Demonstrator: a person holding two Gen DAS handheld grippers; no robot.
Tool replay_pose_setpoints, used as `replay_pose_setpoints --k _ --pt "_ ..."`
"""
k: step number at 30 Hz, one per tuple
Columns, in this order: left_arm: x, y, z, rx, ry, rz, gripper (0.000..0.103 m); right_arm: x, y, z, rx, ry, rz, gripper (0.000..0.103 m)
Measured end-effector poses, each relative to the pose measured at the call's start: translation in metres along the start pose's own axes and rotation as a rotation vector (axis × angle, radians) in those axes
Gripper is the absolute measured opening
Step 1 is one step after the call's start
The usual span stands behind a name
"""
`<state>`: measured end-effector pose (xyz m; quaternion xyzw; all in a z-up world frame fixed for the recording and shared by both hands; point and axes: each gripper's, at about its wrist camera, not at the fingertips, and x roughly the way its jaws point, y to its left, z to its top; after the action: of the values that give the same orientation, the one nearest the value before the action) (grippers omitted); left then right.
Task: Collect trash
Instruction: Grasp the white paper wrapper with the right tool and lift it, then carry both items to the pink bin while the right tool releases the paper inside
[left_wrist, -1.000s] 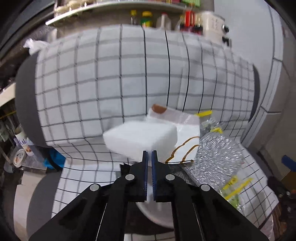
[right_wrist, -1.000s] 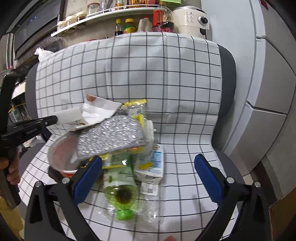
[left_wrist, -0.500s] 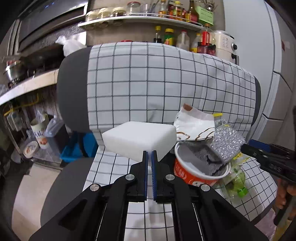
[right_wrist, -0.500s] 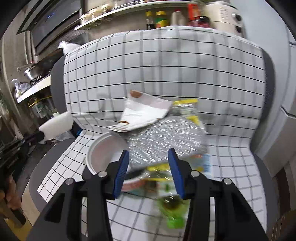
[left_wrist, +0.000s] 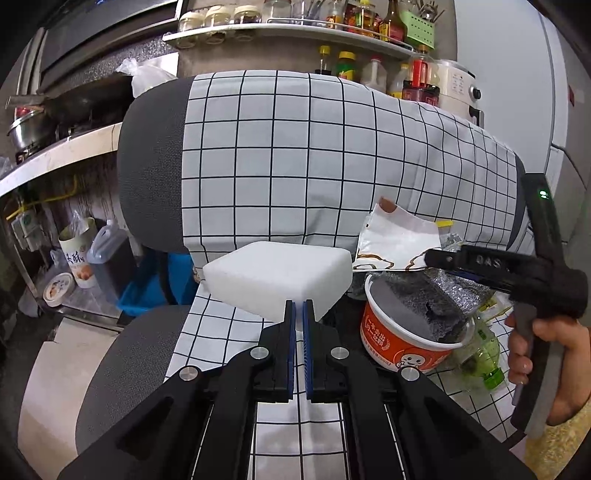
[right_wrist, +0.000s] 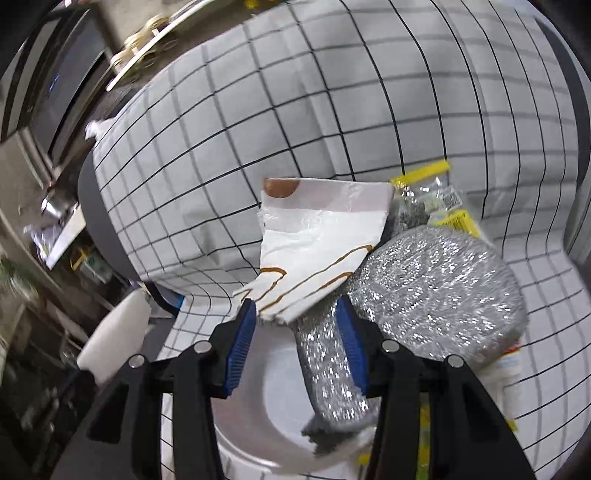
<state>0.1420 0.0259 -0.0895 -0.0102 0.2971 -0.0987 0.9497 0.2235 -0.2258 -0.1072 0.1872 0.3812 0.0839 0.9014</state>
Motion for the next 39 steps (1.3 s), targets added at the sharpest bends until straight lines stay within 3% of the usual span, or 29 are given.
replay_pose_setpoints --k 4,9,15,19,22,31,39 --pt "0.003 -0.001 0.001 0.0 0.002 -0.005 0.004 0.012 -0.006 0.007 0.063 0.011 -0.013 0.041" --pt "0.004 0.0 0.001 0.0 0.005 -0.001 0.004 0.015 -0.005 0.014 0.062 -0.009 -0.055 0.006" --pt "-0.004 0.001 0.003 -0.005 -0.006 0.022 0.004 -0.01 0.016 0.023 -0.078 -0.131 -0.088 0.002" --pt "-0.022 -0.001 0.007 0.001 -0.04 0.036 0.004 -0.062 0.038 0.028 -0.184 -0.272 -0.084 0.002" --pt "-0.043 -0.008 0.011 0.01 -0.083 0.023 0.004 -0.095 0.041 0.024 -0.212 -0.305 -0.089 0.002" --pt "-0.085 -0.08 -0.003 0.084 -0.147 -0.157 0.004 -0.193 -0.031 -0.043 -0.14 -0.331 -0.166 0.002" --pt "-0.091 -0.184 -0.042 0.199 -0.113 -0.435 0.004 -0.276 -0.116 -0.129 -0.033 -0.354 -0.348 0.002"
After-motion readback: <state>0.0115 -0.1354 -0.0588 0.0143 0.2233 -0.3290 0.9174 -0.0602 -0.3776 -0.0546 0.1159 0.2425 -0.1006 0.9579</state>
